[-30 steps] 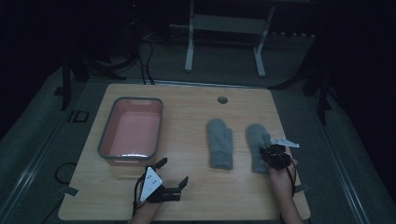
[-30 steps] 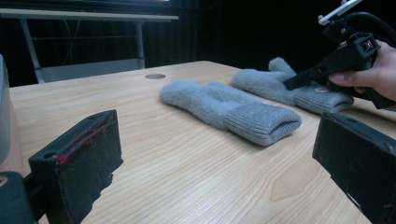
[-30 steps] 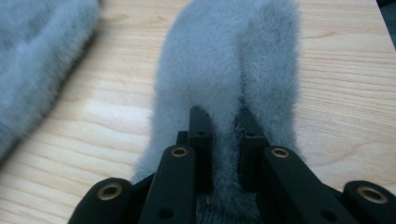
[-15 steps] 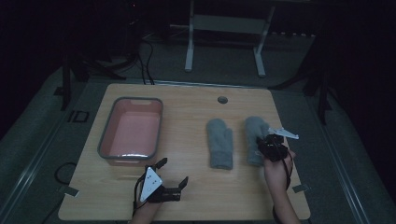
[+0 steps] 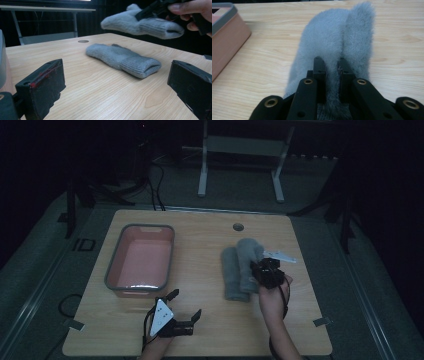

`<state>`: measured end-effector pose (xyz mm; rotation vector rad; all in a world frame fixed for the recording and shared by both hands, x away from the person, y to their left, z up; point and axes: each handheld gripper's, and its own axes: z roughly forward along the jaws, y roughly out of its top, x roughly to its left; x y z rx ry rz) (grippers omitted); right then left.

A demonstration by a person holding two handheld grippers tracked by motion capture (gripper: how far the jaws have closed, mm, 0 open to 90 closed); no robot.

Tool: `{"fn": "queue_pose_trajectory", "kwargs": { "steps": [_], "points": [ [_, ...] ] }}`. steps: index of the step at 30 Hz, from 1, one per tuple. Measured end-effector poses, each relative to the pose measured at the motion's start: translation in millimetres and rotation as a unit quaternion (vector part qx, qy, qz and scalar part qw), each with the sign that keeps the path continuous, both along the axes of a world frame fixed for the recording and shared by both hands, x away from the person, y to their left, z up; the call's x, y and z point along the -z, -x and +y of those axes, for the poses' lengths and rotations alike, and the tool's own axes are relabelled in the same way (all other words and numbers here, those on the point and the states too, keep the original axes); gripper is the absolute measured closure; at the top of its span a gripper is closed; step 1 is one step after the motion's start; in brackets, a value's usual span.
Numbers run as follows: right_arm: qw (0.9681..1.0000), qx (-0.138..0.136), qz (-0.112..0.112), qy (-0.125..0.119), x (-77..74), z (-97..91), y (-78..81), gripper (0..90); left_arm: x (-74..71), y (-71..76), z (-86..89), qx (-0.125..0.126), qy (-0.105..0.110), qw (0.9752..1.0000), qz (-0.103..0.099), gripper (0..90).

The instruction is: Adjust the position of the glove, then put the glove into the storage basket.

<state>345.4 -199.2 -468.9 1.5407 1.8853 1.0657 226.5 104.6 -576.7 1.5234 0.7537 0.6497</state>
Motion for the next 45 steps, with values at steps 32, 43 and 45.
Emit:
{"fn": "queue_pose_trajectory", "kwargs": {
  "steps": [32,43,45],
  "points": [
    [0.9972,-0.067,0.013,-0.031,25.1,16.5,-1.3,41.1,-4.6,-7.1,-4.3,0.005,-0.031,0.9976,0.062,1.7],
    [0.9895,-0.136,0.012,-0.048,10.3,-43.0,-5.9,16.3,-42.2,-25.2,-20.5,0.054,-0.048,0.9896,0.125,1.7],
    [0.9882,-0.144,0.021,-0.049,10.4,-50.0,-7.6,17.6,-50.6,-34.2,-26.8,0.066,-0.038,0.9865,0.145,1.7]
  ]
}}
